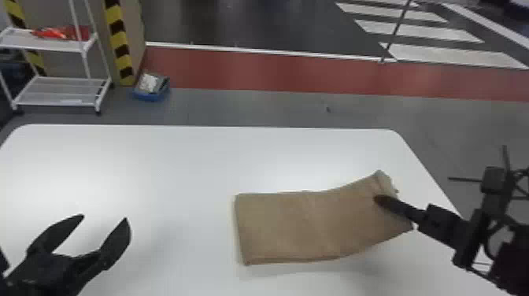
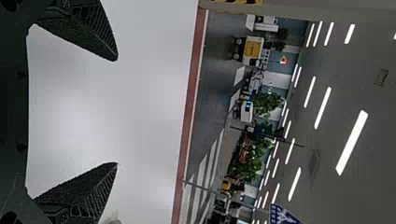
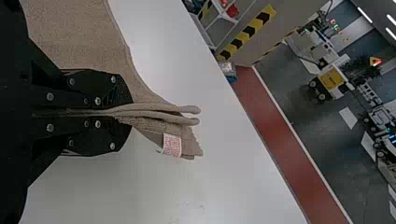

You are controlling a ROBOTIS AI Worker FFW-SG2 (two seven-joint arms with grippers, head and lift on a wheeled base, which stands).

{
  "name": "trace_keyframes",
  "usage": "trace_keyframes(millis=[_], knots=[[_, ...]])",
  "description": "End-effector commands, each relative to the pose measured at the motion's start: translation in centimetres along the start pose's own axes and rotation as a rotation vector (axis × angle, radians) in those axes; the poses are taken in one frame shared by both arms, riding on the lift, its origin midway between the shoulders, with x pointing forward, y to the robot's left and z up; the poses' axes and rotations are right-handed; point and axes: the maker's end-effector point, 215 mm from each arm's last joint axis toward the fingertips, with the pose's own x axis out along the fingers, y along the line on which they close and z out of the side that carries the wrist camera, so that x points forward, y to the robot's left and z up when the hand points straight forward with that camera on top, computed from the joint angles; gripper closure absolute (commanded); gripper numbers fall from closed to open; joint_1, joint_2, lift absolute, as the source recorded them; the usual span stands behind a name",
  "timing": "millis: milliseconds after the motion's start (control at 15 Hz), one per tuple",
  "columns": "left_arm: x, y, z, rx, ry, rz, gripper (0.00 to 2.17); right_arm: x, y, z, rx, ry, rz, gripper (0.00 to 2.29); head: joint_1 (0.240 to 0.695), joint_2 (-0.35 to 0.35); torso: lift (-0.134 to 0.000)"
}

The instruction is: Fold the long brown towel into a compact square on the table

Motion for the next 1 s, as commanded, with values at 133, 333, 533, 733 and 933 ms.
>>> trace_keyframes(millis=[133,333,533,733,933], knots=[[0.0,0.1,-0.1,-0.001,0.004,0.004,0.08,-1.8,4.5,2.5,0.001,-0.079,0.105,1.42,0.695,-0.177,-0.124],[0.1,-0.1,-0.5,-0.004,0.012,0.005,0.08,0.0,11.7,-0.3,-0.042,-0.033,0.206,1.41,0.695,-0.138,-0.124],[0.1,0.1,-0.5,-0.002,0.013,0.008,0.08,2.8,16.2,-5.8,-0.188,0.091,0.182,1.41,0.695,-0.057,-0.124],[0.0,0.3,-0.6,-0.002,0.014,0.012,0.08,5.2,18.1,-8.5,-0.3,0.12,0.133,1.39,0.695,0.038,-0.124],[0.4,0.3,-0.9,-0.007,0.018,0.01,0.08,6.5,19.9,-9.3,-0.347,0.081,0.156,0.06,0.695,0.072,-0.124]])
